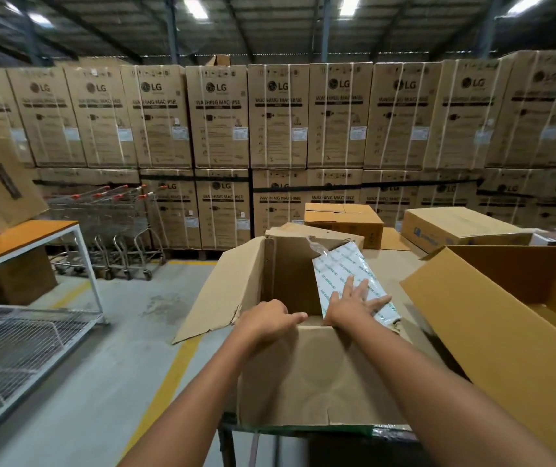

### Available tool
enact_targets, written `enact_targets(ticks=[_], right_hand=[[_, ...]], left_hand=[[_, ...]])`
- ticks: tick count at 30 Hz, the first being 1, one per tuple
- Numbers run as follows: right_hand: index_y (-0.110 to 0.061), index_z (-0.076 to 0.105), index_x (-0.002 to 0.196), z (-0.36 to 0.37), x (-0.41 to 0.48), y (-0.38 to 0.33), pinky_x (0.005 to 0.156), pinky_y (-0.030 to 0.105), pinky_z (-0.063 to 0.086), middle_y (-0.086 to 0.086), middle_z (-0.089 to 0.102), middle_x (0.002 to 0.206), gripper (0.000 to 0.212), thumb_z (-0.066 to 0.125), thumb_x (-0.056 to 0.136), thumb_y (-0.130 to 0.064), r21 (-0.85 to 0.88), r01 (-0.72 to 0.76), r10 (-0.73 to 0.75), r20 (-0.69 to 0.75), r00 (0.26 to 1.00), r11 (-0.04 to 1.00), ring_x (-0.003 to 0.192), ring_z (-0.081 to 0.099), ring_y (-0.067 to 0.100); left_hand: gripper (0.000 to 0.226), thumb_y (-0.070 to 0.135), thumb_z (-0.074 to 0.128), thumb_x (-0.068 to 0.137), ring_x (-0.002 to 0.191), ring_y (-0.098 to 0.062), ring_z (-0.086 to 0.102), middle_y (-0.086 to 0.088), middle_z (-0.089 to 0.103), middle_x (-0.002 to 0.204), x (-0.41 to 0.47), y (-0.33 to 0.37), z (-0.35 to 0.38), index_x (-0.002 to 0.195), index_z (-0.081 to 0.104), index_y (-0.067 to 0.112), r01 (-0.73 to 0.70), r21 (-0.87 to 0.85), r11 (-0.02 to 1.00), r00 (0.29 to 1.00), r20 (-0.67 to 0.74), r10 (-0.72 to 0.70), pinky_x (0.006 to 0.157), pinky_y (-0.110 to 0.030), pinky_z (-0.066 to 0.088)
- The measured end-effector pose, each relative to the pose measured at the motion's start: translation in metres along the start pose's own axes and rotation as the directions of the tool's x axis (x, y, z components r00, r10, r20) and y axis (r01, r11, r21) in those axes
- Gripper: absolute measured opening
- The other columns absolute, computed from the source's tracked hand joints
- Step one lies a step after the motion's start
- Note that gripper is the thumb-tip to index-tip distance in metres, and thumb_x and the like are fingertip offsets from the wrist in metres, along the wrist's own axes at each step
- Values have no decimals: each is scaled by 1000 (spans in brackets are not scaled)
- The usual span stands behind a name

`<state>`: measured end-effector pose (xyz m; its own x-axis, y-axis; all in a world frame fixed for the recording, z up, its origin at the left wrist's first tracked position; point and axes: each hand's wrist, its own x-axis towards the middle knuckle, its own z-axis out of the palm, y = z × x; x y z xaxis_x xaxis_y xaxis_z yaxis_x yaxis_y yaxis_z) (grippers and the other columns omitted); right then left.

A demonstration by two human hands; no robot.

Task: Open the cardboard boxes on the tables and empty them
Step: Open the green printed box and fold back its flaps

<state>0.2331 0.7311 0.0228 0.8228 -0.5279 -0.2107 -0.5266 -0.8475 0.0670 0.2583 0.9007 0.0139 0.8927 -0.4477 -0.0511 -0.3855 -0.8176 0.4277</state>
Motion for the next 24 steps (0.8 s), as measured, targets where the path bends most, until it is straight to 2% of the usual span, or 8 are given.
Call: enact_targets(ticks=[4,7,9,11,12,16,22,24], right_hand=[[-28,16,158,-10,-3,2,100,87,-2,17,-4,166,91,61,84,-59,33,55,-54,-7,998,998,149,-9,51],[-24,41,142,-25,-11,2,107,79,20,17,36,150,64,58,84,-45,203,126,-107,-102,989,971,140,26,47],[-19,54,129,-39,-22,6,97,57,49,12,56,124,45,57,85,-30,296,226,-150,-260,954,928,115,54,33],[-12,60,122,-61,-34,12,81,34,58,9,64,112,31,57,91,-16,244,304,-200,-375,905,921,96,62,22],[-9,61,121,-76,-37,16,76,31,59,9,65,107,28,57,93,-11,205,310,-207,-409,889,928,91,64,20],[-6,61,106,-129,-37,54,59,30,48,6,57,80,15,56,92,-3,124,212,-133,-460,878,969,71,57,20],[-12,58,107,-116,-14,123,81,43,50,9,61,104,16,53,93,-12,71,-37,68,-492,868,997,101,61,32],[-11,60,108,-90,0,135,100,61,42,13,62,112,18,55,91,-12,101,-159,187,-411,892,982,112,56,36]], left_hand=[[54,68,47,89,83,-24,59,1,60,79,4,-3,-3,68,56,20,20,-33,999,999,37,-19,67,-34,38],[54,69,47,90,88,-25,61,-2,64,88,9,-6,-2,74,60,19,23,-39,999,999,39,-22,72,-37,43],[55,69,47,89,92,-28,63,-7,64,88,13,-8,-2,75,62,18,18,-45,999,999,45,-16,73,-37,44],[55,68,49,91,83,-28,61,-10,60,78,14,-8,-3,70,59,18,5,-60,998,998,58,-2,67,-35,39],[55,66,49,93,76,-26,58,-7,56,71,14,-7,-4,65,56,19,-3,-67,998,998,64,7,64,-34,37],[56,67,46,94,72,-21,56,2,54,67,12,-5,-2,62,52,22,-11,-60,998,997,75,16,65,-33,37],[57,68,42,93,80,-22,61,1,61,77,6,-7,1,68,57,20,-38,-34,999,998,57,40,67,-33,41],[57,68,43,92,77,-22,59,2,59,73,4,-6,0,66,55,19,-44,-49,998,998,43,46,66,-33,39]])
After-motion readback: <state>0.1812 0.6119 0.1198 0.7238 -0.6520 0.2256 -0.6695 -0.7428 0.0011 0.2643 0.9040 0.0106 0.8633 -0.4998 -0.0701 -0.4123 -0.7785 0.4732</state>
